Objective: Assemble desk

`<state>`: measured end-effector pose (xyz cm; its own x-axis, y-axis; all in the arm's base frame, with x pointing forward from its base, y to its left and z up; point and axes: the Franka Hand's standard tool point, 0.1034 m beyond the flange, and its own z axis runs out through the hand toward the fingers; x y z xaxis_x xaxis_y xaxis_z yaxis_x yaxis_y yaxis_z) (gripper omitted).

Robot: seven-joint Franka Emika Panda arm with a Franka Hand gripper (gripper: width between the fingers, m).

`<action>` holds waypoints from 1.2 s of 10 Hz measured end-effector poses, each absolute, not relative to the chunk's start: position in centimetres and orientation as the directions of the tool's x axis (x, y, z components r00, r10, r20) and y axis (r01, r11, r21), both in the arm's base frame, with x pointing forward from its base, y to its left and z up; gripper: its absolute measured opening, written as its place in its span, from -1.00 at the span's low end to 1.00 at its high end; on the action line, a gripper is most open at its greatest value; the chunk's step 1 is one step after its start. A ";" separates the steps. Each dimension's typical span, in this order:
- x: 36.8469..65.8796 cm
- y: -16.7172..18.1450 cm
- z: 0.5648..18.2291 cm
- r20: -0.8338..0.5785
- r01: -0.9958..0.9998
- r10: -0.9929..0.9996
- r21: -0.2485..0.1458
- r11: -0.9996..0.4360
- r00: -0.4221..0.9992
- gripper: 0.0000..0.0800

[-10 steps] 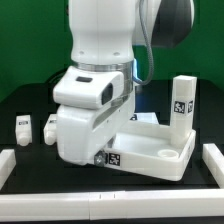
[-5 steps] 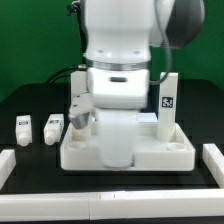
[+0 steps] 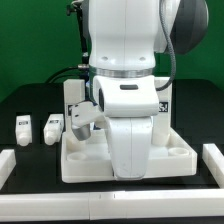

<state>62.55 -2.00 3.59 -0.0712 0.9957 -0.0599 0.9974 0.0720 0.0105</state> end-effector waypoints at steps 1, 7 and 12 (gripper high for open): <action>63.0 -1.5 4.1 -0.056 1.000 0.998 0.003 0.004 -0.004 -0.86; 64.9 0.8 3.0 -0.045 0.997 0.996 0.019 -0.077 0.078 -0.86; 65.9 1.2 3.0 -0.072 0.997 0.995 0.030 -0.064 0.066 -0.86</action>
Offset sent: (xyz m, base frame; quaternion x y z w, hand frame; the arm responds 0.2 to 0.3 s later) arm 0.0253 0.0310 0.0020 -0.0250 0.0090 0.0264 0.9993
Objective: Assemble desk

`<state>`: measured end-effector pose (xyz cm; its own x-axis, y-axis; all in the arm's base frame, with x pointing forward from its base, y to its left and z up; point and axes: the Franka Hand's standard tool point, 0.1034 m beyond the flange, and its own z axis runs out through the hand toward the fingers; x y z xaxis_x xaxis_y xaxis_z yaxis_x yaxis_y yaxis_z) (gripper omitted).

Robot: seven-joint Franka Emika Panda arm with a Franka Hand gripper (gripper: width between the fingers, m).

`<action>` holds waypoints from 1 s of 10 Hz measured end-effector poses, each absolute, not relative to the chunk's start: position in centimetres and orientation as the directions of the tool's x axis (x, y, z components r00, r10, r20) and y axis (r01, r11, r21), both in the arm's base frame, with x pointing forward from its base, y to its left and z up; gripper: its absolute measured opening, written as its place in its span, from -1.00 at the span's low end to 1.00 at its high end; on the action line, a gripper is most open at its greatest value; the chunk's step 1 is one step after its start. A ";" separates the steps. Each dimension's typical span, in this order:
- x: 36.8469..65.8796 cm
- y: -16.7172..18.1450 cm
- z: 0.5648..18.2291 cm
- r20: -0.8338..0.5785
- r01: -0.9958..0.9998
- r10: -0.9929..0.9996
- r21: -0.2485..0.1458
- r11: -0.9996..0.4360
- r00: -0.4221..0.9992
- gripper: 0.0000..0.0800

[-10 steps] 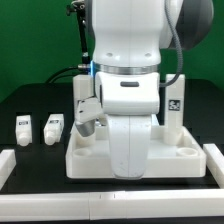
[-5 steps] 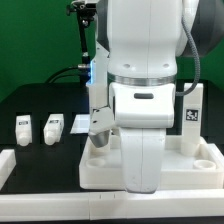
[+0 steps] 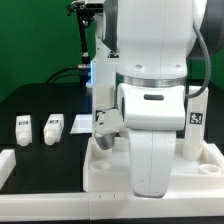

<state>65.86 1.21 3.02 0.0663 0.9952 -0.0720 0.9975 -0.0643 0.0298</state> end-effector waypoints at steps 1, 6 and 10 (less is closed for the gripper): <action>65.9 1.2 3.0 -0.077 0.997 0.994 0.031 -0.071 0.073 -0.86; 66.0 1.2 4.1 -0.084 0.997 0.994 0.032 -0.073 0.075 -0.42; 65.5 -0.7 9.8 -0.087 0.986 0.983 0.037 -0.161 0.164 0.41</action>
Offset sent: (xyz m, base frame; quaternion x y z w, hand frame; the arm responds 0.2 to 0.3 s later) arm 0.0000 0.0000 0.0000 0.0000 0.0000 0.0000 1.0000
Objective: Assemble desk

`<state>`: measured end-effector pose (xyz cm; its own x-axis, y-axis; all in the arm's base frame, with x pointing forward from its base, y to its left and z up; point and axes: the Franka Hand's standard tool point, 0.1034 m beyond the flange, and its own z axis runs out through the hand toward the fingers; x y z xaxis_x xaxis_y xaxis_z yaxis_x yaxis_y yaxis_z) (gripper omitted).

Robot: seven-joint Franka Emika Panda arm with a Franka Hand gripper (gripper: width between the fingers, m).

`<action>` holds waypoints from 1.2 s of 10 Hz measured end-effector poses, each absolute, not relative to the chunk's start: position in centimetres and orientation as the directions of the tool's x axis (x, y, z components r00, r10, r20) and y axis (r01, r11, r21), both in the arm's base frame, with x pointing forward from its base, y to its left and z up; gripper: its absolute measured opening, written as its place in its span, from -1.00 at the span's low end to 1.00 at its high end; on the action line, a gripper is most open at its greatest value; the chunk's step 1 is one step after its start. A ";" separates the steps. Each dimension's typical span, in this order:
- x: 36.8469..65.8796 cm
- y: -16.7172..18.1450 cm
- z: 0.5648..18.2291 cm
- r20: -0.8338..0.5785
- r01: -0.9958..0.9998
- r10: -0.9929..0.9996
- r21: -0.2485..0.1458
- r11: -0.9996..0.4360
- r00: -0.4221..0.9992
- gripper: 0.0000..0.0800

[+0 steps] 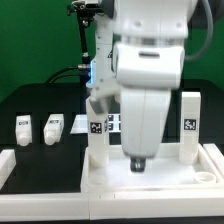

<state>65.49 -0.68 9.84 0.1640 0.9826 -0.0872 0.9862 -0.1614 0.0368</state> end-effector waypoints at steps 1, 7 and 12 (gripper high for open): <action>65.6 -1.6 9.8 -0.087 0.974 0.971 0.047 -0.220 0.224 0.58; 64.6 -4.7 11.3 -0.077 0.851 0.848 0.030 -0.524 0.524 0.62; 62.7 -8.8 12.9 -0.100 0.618 0.613 0.022 -0.786 0.784 0.62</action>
Offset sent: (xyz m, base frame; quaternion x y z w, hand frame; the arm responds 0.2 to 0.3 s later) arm 0.0000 0.0000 0.0000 0.0000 0.0000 0.1938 0.9810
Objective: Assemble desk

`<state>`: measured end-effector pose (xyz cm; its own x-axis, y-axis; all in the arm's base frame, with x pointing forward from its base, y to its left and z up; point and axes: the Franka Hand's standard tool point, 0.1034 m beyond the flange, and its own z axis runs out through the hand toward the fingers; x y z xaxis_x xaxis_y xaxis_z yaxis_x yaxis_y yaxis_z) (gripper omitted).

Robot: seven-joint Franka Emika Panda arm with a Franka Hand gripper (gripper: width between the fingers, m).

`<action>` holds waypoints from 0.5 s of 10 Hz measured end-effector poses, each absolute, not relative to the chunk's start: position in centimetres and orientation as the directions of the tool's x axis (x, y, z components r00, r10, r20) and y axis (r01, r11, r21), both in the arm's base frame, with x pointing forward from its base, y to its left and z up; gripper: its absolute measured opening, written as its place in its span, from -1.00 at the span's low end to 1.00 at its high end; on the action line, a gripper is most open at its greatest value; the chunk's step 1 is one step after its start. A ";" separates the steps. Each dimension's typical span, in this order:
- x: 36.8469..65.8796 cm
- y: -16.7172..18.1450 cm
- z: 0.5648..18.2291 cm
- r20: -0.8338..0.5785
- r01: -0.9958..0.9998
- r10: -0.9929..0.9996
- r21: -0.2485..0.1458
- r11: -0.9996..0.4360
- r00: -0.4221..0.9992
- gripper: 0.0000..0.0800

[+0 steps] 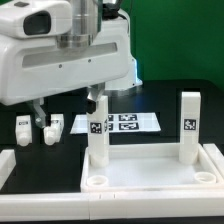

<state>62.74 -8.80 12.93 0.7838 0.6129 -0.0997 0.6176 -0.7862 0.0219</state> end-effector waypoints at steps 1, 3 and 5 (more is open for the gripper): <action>62.7 -8.8 12.9 -0.098 0.553 0.549 0.029 -0.832 0.830 0.62; 62.0 -9.8 13.2 -0.105 0.504 0.500 0.012 -0.864 0.860 0.62; 58.3 -12.5 14.5 -0.133 0.471 0.471 -0.029 -0.881 0.872 0.62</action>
Offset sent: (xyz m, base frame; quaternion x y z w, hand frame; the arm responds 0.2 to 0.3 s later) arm -0.0580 -0.0390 0.0195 0.0675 -0.0436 0.0921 0.9925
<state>58.30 -12.55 14.47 0.8721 0.4708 -0.1333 0.4714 -0.8815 -0.0293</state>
